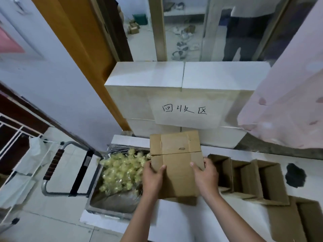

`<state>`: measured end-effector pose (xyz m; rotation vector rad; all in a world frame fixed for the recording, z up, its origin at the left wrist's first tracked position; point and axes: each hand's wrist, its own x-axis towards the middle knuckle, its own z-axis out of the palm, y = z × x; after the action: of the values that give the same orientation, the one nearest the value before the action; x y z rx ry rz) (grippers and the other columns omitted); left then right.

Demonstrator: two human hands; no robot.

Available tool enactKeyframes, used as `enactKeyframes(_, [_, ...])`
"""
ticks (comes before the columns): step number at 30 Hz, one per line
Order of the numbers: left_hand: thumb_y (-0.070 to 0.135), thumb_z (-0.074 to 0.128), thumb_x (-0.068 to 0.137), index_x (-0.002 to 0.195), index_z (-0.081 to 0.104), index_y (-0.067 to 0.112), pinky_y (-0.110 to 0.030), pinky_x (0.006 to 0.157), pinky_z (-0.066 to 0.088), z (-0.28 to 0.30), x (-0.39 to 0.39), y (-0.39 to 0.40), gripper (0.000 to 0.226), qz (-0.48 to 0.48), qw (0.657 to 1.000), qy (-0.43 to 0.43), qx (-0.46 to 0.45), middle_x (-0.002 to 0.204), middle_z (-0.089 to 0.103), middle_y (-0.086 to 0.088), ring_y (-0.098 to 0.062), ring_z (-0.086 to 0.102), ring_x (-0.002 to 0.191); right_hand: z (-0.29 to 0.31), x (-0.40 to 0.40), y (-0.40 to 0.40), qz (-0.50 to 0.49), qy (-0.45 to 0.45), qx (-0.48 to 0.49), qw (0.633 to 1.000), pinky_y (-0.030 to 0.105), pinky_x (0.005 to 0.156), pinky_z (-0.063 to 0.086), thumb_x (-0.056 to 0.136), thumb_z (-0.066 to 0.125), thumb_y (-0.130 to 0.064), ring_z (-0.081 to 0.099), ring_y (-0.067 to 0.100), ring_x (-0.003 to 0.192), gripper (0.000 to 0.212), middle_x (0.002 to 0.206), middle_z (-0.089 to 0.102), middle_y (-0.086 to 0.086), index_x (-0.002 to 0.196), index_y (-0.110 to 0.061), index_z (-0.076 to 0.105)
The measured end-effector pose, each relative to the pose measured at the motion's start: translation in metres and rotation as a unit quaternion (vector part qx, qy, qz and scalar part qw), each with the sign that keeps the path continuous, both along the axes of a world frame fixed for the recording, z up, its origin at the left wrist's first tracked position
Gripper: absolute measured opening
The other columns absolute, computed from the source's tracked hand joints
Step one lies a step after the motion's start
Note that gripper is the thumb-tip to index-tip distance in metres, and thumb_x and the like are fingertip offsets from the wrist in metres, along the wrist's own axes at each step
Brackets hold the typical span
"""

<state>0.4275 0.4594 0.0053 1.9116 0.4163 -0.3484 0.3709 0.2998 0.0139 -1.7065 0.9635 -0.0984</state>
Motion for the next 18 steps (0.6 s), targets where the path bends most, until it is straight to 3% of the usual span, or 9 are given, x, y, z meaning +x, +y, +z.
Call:
enactKeyframes(4, [0.015, 0.076, 0.088, 0.116, 0.061, 0.011, -0.044, 0.096, 0.053, -0.018, 0.017, -0.002, 0.033, -0.048, 0.996, 0.056, -0.046, 0.112, 0.071, -0.009, -0.022, 0.066, 0.098, 0.001, 0.006, -0.006, -0.03, 0.003, -0.013, 0.999, 0.026, 0.073, 0.048, 0.093, 0.069, -0.021, 0.061, 0.014, 0.092, 0.014, 0.108, 0.068, 0.0, 0.105, -0.021, 0.063])
enactKeyframes(7, [0.013, 0.075, 0.088, 0.117, 0.061, 0.011, -0.043, 0.097, 0.052, -0.027, 0.025, -0.004, 0.032, -0.078, 0.993, 0.069, -0.057, 0.114, 0.071, -0.009, -0.022, 0.066, 0.1, -0.001, 0.007, -0.001, -0.063, 0.026, -0.032, 0.997, 0.032, 0.08, 0.051, 0.092, 0.069, -0.018, 0.064, 0.019, 0.094, 0.013, 0.103, 0.07, 0.001, 0.104, -0.014, 0.065])
enactKeyframes(10, [0.017, 0.076, 0.088, 0.126, 0.057, 0.009, -0.039, 0.1, 0.049, -0.037, 0.034, -0.004, 0.043, -0.133, 0.989, 0.057, -0.009, 0.123, 0.067, -0.01, -0.023, 0.062, 0.108, -0.008, 0.009, 0.009, -0.083, 0.054, -0.051, 0.994, 0.037, 0.085, 0.053, 0.095, 0.066, -0.017, 0.065, 0.024, 0.097, 0.012, 0.102, 0.07, 0.004, 0.104, -0.009, 0.064])
enactKeyframes(12, [0.016, 0.076, 0.087, 0.137, 0.048, 0.008, -0.036, 0.104, 0.046, -0.042, 0.038, -0.002, 0.058, -0.178, 0.983, 0.041, 0.036, 0.132, 0.062, -0.011, -0.026, 0.059, 0.12, -0.015, 0.013, 0.016, -0.099, 0.07, -0.055, 0.991, 0.031, 0.079, 0.048, 0.097, 0.06, -0.012, 0.063, 0.024, 0.094, 0.002, 0.101, 0.068, 0.005, 0.099, -0.013, 0.059])
enactKeyframes(15, [0.017, 0.076, 0.086, 0.154, 0.027, 0.009, -0.035, 0.113, 0.033, -0.049, 0.038, 0.0, 0.085, -0.248, 0.964, 0.002, 0.097, 0.148, 0.044, -0.016, -0.031, 0.044, 0.137, -0.026, 0.022, 0.023, -0.116, 0.097, -0.068, 0.986, 0.032, 0.082, 0.049, 0.1, 0.053, -0.009, 0.063, 0.028, 0.098, 0.008, 0.108, 0.069, 0.012, 0.104, -0.009, 0.06])
enactKeyframes(18, [0.022, 0.067, 0.093, 0.16, 0.005, 0.014, -0.038, 0.119, 0.023, -0.06, 0.037, 0.0, 0.092, -0.327, 0.932, -0.022, 0.157, 0.154, 0.022, -0.027, -0.039, 0.029, 0.142, -0.037, 0.035, 0.026, -0.124, 0.122, -0.061, 0.983, 0.036, 0.088, 0.05, 0.102, 0.049, -0.011, 0.063, 0.033, 0.107, 0.019, 0.112, 0.068, 0.015, 0.117, -0.005, 0.059])
